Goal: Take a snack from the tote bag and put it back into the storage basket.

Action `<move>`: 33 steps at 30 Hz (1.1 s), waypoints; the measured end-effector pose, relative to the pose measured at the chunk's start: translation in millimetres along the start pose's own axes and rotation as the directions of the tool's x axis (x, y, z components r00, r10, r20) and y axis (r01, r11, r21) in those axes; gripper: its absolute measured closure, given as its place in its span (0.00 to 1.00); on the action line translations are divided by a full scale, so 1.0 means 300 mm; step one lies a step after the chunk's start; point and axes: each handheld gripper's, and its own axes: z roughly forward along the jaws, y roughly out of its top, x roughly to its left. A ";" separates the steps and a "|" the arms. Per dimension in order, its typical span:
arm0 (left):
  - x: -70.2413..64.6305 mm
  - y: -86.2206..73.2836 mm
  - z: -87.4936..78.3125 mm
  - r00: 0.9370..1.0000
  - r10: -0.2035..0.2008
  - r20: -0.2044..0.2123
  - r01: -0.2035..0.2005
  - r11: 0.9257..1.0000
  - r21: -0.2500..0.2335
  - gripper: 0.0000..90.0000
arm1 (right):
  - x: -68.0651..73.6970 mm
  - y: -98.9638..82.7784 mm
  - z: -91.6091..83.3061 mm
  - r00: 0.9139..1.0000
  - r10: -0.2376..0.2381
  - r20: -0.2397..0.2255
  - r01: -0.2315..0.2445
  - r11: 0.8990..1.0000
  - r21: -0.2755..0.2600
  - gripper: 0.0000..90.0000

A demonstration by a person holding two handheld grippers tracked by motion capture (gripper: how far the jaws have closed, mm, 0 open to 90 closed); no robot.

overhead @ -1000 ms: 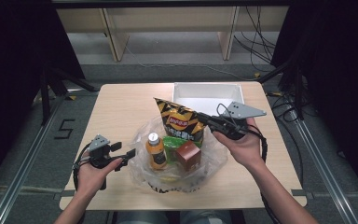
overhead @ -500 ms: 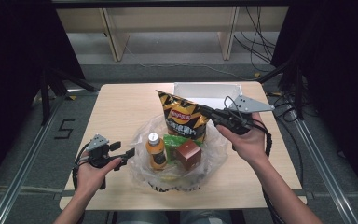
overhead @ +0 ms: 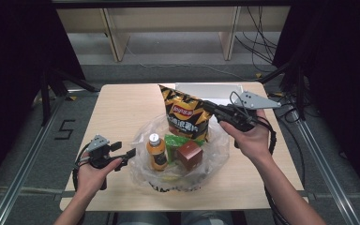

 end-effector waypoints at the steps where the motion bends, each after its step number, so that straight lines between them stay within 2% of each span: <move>1: 0.000 0.000 0.000 1.000 0.001 0.000 -0.001 1.000 -0.001 0.31 | 0.000 0.003 -0.001 1.000 0.001 0.009 -0.001 1.000 -0.001 1.00; 3: 0.000 0.000 0.000 1.000 0.001 0.001 -0.001 1.000 -0.002 0.31 | -0.005 0.009 -0.001 1.000 -0.017 0.025 0.018 1.000 -0.011 1.00; 4: 0.001 0.000 0.001 1.000 0.004 0.002 -0.004 1.000 -0.003 0.31 | 0.001 0.011 -0.003 1.000 0.010 0.013 -0.010 1.000 -0.003 1.00; 5: 0.000 0.000 0.000 1.000 0.005 0.002 -0.005 1.000 -0.003 0.31 | -0.002 0.014 -0.003 1.000 -0.002 0.011 0.002 1.000 -0.008 1.00; 7: -0.001 -0.001 0.002 1.000 -0.004 0.002 0.004 1.000 -0.005 0.31 | 0.000 0.019 -0.002 1.000 0.010 0.015 -0.010 1.000 -0.011 1.00; 11: 0.001 -0.002 0.002 1.000 0.002 0.005 -0.002 1.000 -0.008 0.31 | -0.003 0.033 -0.006 1.000 0.002 0.016 -0.002 1.000 -0.015 1.00; 12: 0.002 -0.002 0.001 1.000 0.008 0.004 -0.008 1.000 -0.009 0.31 | 0.000 0.036 -0.007 1.000 0.016 0.017 -0.016 1.000 -0.017 1.00; 13: 0.001 -0.002 0.001 1.000 0.007 0.001 -0.007 1.000 -0.006 0.31 | -0.009 0.040 -0.007 1.000 -0.013 0.017 0.014 0.999 -0.030 1.00; 14: 0.000 -0.002 0.000 1.000 0.006 -0.004 -0.006 1.000 -0.004 0.31 | -0.007 0.042 -0.008 1.000 -0.003 0.011 0.003 0.999 -0.039 1.00; 15: 0.001 -0.002 0.000 1.000 0.007 -0.004 -0.007 1.000 -0.007 0.31 | -0.011 0.045 -0.010 0.999 -0.018 0.026 0.019 0.999 -0.045 1.00; 17: 0.003 -0.001 0.000 1.000 0.008 -0.011 -0.008 1.000 -0.021 0.32 | -0.006 0.050 -0.016 1.000 0.016 0.015 -0.016 0.999 -0.030 1.00; 19: 0.006 0.001 -0.003 1.000 0.002 -0.020 -0.002 1.000 -0.028 0.32 | -0.012 0.054 -0.019 1.000 0.004 0.017 -0.004 0.999 -0.038 1.00; 22: 0.010 0.001 -0.005 1.000 -0.003 -0.030 0.003 1.000 -0.031 0.32 | -0.010 0.060 -0.025 0.999 0.033 0.019 -0.032 0.999 -0.044 1.00; 24: 0.009 0.000 -0.003 1.000 -0.011 -0.023 0.010 0.999 -0.033 0.32 | -0.015 0.065 -0.024 1.000 0.023 0.019 -0.022 0.998 -0.058 1.00; 25: 0.008 0.000 -0.004 1.000 -0.002 -0.028 0.001 1.000 -0.030 0.32 | -0.013 0.066 -0.023 0.999 0.030 0.013 -0.030 0.998 -0.059 1.00; 27: 0.008 0.000 -0.002 1.000 -0.001 -0.021 0.000 0.999 -0.033 0.32 | -0.010 0.063 -0.016 1.000 0.009 0.016 -0.007 0.998 -0.068 1.00; 28: 0.009 0.000 -0.002 1.000 0.000 -0.020 -0.001 0.999 -0.032 0.32 | -0.003 0.061 -0.016 0.999 0.033 0.002 -0.033 0.998 -0.046 1.00; 29: 0.009 0.000 -0.002 1.000 0.001 -0.021 -0.001 0.999 -0.032 0.32 | -0.005 0.059 -0.012 1.000 0.021 0.009 -0.021 0.999 -0.049 1.00; 31: 0.011 -0.001 -0.002 1.000 0.001 -0.022 -0.001 1.000 -0.031 0.32 | 0.000 0.060 -0.011 0.999 0.040 0.006 -0.040 0.998 -0.048 1.00; 32: 0.010 -0.001 -0.003 1.000 0.000 -0.028 -0.001 1.000 -0.028 0.32 | -0.003 0.062 -0.008 1.000 0.022 0.001 -0.022 0.998 -0.055 1.00; 33: 0.010 -0.001 -0.003 1.000 -0.002 -0.027 0.001 1.000 -0.028 0.32 | -0.001 0.064 -0.007 1.000 0.030 -0.005 -0.030 0.998 -0.057 1.00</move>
